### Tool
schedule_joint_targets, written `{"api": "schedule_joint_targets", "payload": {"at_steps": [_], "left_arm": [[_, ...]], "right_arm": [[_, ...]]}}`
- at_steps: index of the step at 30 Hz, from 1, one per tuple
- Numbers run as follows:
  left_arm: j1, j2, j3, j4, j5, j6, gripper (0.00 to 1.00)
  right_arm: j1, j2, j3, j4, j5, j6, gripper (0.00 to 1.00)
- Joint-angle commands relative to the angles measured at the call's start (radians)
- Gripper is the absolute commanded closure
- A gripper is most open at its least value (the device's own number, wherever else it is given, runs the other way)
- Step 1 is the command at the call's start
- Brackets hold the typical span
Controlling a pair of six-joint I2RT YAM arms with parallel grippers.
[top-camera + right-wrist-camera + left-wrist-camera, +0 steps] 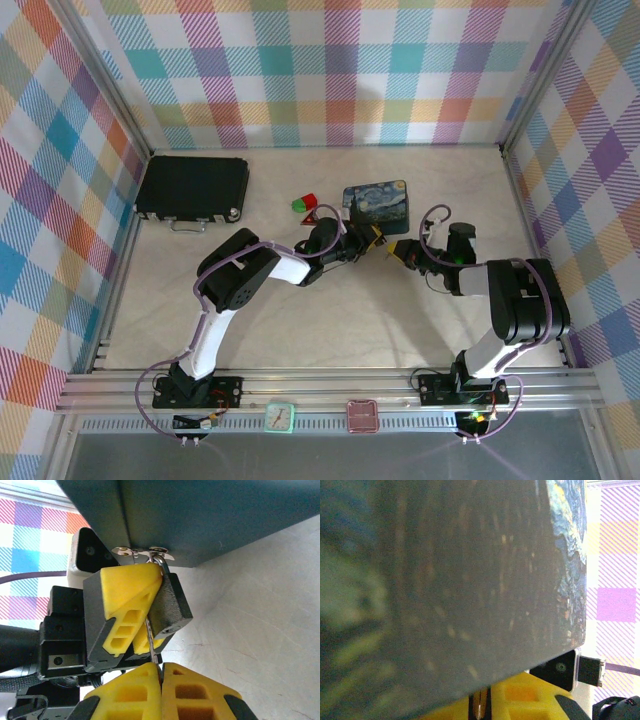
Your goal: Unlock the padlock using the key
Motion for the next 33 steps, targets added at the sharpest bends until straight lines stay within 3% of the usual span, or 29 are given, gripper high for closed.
{"api": "schedule_joint_targets", "payload": {"at_steps": [1,25,33], "left_arm": [[-0.009,-0.046,-0.006,0.076,-0.009,-0.01,1.0],[-0.033,-0.037,0.042,0.031,0.002,0.002,1.0],[-0.039,-0.038,0.036,0.029,0.0,0.003,1.0]], "right_arm": [[-0.007,-0.014,0.001,-0.064,0.011,-0.034,1.0],[-0.009,-0.001,-0.029,-0.03,0.006,-0.017,1.0],[-0.008,0.006,-0.031,0.084,-0.018,0.041,1.0]]}}
